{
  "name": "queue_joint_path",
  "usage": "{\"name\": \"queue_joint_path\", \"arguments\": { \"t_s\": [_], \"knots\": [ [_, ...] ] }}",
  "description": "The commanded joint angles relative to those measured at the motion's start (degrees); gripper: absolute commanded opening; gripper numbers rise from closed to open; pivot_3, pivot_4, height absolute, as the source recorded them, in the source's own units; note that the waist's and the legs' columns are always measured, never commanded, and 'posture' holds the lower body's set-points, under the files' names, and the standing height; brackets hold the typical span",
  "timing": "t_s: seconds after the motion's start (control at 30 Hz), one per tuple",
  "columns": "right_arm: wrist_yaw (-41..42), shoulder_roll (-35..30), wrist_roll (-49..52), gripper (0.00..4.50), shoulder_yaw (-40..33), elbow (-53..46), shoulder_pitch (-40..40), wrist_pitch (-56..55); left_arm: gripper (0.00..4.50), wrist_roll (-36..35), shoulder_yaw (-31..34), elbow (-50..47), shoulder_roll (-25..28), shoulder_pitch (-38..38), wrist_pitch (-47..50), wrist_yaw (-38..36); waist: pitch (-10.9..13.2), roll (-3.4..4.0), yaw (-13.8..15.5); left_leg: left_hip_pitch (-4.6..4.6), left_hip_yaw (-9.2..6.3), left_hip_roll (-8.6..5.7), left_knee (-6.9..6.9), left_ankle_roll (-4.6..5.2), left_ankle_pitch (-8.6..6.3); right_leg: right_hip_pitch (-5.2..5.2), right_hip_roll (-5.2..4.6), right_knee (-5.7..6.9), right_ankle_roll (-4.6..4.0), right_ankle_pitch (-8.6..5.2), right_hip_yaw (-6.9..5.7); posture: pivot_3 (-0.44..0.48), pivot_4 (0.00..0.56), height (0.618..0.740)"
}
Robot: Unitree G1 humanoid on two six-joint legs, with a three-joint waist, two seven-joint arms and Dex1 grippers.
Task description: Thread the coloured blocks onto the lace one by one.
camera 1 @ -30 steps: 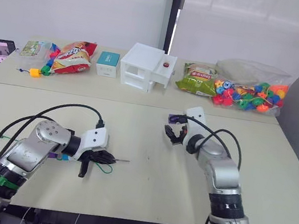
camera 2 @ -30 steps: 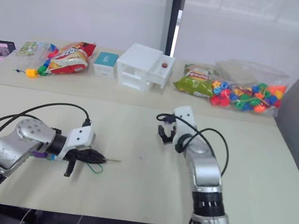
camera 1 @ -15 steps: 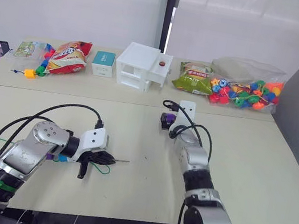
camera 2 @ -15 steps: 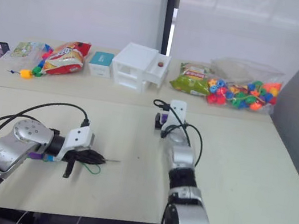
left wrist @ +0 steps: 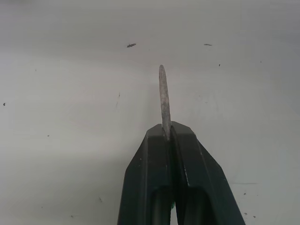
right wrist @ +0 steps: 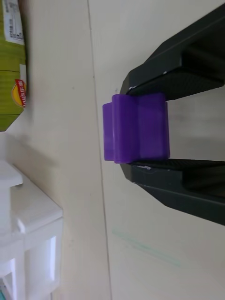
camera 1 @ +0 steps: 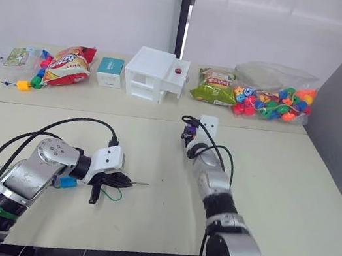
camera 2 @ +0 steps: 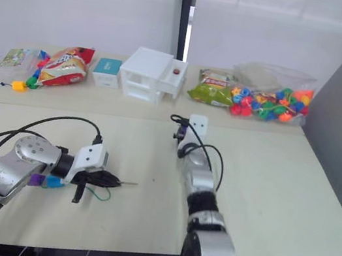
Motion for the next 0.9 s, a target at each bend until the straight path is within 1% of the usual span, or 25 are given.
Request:
{"name": "queue_joint_path", "arguments": {
  "t_s": [0.03, 0.1, 0.17, 0.27, 0.33, 0.4, 0.57, 0.63, 0.7, 0.77, 0.8, 0.87, 0.9],
  "knots": [
    [2.87, -2.44, 0.68, 1.18, 9.31, -35.86, 13.76, 19.24, 0.0, -0.96, 0.96, -0.61, 0.26, -0.21, -0.31, -0.01, -0.02, 0.02, 0.65, -0.04, -0.06, 0.01, -0.01, 0.03, -0.02, -0.02, 0.01, 0.0, 0.0, 0.0, -0.04, 0.0, 0.15, 0.74],
    [3.57, -4.64, 1.74, 1.18, 13.66, -50.69, 21.05, 29.69, 0.0, -1.01, 0.67, -0.14, 0.09, -0.58, -0.57, -0.22, -0.02, 0.03, 1.17, -0.12, -0.06, -0.01, -0.06, 0.04, -0.02, -0.12, 0.01, -0.02, 0.01, 0.0, -0.03, 0.0, 0.15, 0.74],
    [3.48, -6.19, 2.39, 1.18, 17.22, -61.44, 26.42, 38.25, 0.0, -1.02, 0.35, 0.39, -0.08, -1.12, -0.86, -0.54, -0.02, 0.02, 1.19, -0.4, -0.04, -0.02, 0.08, 0.03, -0.02, -0.39, 0.01, 0.02, 0.0, 0.0, -0.03, 0.0, 0.15, 0.74],
    [2.71, -7.82, 2.13, 1.18, 21.8, -68.81, 30.38, 46.24, 0.0, -0.95, -0.03, 1.11, -0.42, -1.97, -1.26, -1.06, -0.02, 0.01, 1.39, -0.44, 0.0, -0.02, 0.24, 0.01, 0.0, -0.51, 0.04, -0.05, 0.0, 0.0, 0.01, 0.0, 0.15, 0.74],
    [1.76, -6.33, 2.51, 1.18, 23.38, -69.25, 32.14, 48.56, 0.0, -0.88, -0.34, 1.43, -0.67, -2.54, -1.34, -1.52, -0.02, 0.01, 1.57, -0.39, -0.01, -0.02, 0.23, 0.01, 0.0, -0.47, 0.06, -0.05, 0.0, 0.0, 0.0, 0.0, 0.15, 0.74],
    [1.12, -5.25, 2.32, 1.18, 23.41, -67.0, 32.16, 49.68, 0.0, -0.79, -0.6, 1.57, -0.73, -2.9, -1.41, -1.95, -0.02, 0.01, 1.8, -0.34, -0.01, 0.0, 0.25, -0.03, 0.03, -0.42, 0.09, -0.05, -0.01, 0.0, 0.0, 0.0, 0.15, 0.74],
    [0.59, -4.96, 1.84, 1.18, 24.34, -61.14, 33.39, 51.59, 0.0, -0.91, -0.41, 1.34, -0.31, -3.09, -1.34, -2.39, -0.04, -0.02, 2.46, -0.34, 0.0, -0.01, 0.25, -0.21, 0.13, -0.42, 0.08, -0.06, -0.01, 0.0, 0.01, 0.0, 0.15, 0.74],
    [0.94, -4.71, 2.2, 1.18, 24.59, -60.37, 33.57, 51.32, 0.0, -0.92, -0.26, 1.17, -0.06, -2.9, -1.42, -2.55, -0.08, -0.07, 2.53, -0.25, 0.0, 0.0, 0.24, -0.21, 0.13, -0.37, 0.08, 0.0, -0.02, 0.0, 0.01, 0.0, 0.15, 0.74],
    [1.73, -5.17, 2.45, 2.22, 24.32, -61.48, 33.08, 50.08, 0.0, -1.05, 0.0, 0.79, 0.19, -2.52, -1.35, -2.67, -0.08, -0.08, 2.58, -0.21, 0.0, 0.0, 0.23, -0.21, 0.13, -0.34, 0.07, -0.02, -0.02, 0.0, 0.01, 0.0, 0.15, 0.74],
    [3.41, -6.41, 3.26, 2.94, 23.31, -63.71, 32.04, 49.11, 0.0, -1.18, 0.26, 0.47, 0.46, -2.19, -1.28, -2.76, -0.08, -0.08, 2.64, -0.21, 0.0, 0.0, 0.22, -0.21, 0.13, -0.33, 0.07, -0.03, -0.02, 0.0, 0.01, 0.0, 0.15, 0.74],
    [4.48, -7.3, 3.82, 3.19, 22.68, -65.13, 31.41, 49.19, 0.0, -1.3, 0.41, 0.33, 0.58, -2.02, -1.17, -2.76, -0.08, -0.08, 2.67, -0.21, 0.0, 0.0, 0.23, -0.21, 0.13, -0.33, 0.08, -0.03, -0.02, 0.0, 0.0, 0.0, 0.15, 0.74],
    [7.81, -10.38, 5.58, 3.9, 21.45, -68.94, 29.8, 50.33, 0.0, -1.53, 0.78, -0.21, 0.93, -1.15, -1.29, -2.66, -0.07, -0.07, 2.68, -0.24, 0.0, -0.02, 0.24, -0.21, 0.13, -0.33, 0.06, -0.05, -0.02, 0.0, 0.0, 0.0, 0.15, 0.74],
    [10.28, -12.86, 6.96, 4.19, 20.73, -70.92, 28.48, 51.04, 0.0, -1.71, 0.97, -0.6, 1.11, -0.66, -1.27, -2.59, -0.07, -0.07, 2.69, -0.24, 0.0, -0.02, 0.24, -0.21, 0.13, -0.33, 0.06, -0.06, -0.02, 0.0, 0.0, 0.0, 0.15, 0.74]
  ]
}}
